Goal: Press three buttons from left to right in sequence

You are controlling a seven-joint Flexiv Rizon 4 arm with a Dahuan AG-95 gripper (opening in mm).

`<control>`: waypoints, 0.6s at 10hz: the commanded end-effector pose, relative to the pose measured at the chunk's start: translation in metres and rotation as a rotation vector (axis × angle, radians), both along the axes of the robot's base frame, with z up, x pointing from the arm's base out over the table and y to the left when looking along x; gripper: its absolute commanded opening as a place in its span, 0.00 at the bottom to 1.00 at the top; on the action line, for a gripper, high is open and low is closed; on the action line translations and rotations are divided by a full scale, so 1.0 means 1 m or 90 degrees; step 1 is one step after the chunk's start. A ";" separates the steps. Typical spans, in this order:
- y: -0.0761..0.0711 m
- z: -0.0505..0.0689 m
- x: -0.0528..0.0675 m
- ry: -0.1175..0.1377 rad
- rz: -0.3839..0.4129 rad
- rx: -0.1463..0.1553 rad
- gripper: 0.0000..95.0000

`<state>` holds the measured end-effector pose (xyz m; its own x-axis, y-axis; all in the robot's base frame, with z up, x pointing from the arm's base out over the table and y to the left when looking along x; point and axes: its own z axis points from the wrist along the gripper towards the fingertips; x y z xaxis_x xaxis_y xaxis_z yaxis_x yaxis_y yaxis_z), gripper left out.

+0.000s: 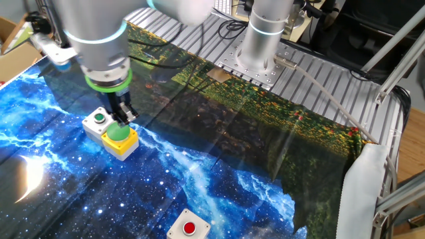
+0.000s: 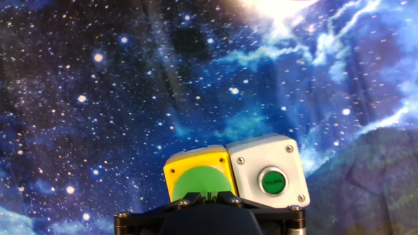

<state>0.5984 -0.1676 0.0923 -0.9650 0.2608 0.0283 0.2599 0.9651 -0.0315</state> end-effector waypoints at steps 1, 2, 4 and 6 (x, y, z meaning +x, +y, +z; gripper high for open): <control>0.001 -0.004 0.002 -0.003 0.000 0.000 0.00; 0.003 -0.012 0.004 -0.009 0.000 -0.002 0.00; 0.005 -0.020 0.006 -0.009 0.008 -0.030 0.00; 0.007 0.007 0.001 0.017 0.003 -0.032 0.00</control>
<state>0.6077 -0.1636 0.0860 -0.9667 0.2558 -0.0016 0.2556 0.9655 -0.0508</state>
